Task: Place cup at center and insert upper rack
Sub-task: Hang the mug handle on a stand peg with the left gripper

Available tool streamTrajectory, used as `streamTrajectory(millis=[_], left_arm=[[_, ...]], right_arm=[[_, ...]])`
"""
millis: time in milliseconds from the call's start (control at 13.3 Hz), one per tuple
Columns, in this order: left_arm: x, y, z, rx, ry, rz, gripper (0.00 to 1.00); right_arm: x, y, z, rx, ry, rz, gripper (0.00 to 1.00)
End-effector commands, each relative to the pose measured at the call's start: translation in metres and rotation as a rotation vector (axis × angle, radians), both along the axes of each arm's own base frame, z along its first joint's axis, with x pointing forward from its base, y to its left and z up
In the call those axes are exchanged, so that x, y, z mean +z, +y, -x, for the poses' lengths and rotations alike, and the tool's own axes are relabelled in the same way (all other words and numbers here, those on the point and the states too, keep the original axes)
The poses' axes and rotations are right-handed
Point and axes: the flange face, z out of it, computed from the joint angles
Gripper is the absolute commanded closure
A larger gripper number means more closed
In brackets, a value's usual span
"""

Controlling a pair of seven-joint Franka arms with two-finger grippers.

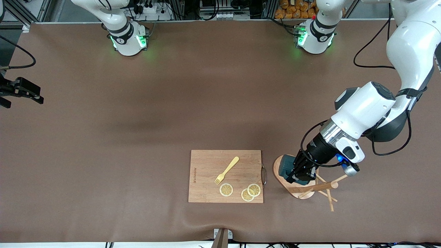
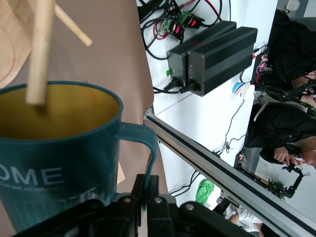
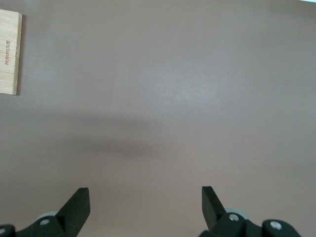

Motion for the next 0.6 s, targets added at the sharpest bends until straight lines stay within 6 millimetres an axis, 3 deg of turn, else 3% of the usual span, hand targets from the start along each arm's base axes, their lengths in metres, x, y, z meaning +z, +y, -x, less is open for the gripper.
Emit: streamTrajectory(millis=[0,528], left_arm=[[0.002,0.016,0.004,-0.003,-0.004,0.026,1.0],[-0.01,0.052,-0.006,0.05,0.014,0.016,1.0]], right_arm=[[0.004,-0.002,0.004,-0.016,0.001,-0.019,0.0],[0.005,-0.001,0.004,-0.014,-0.001,-0.02,0.0]])
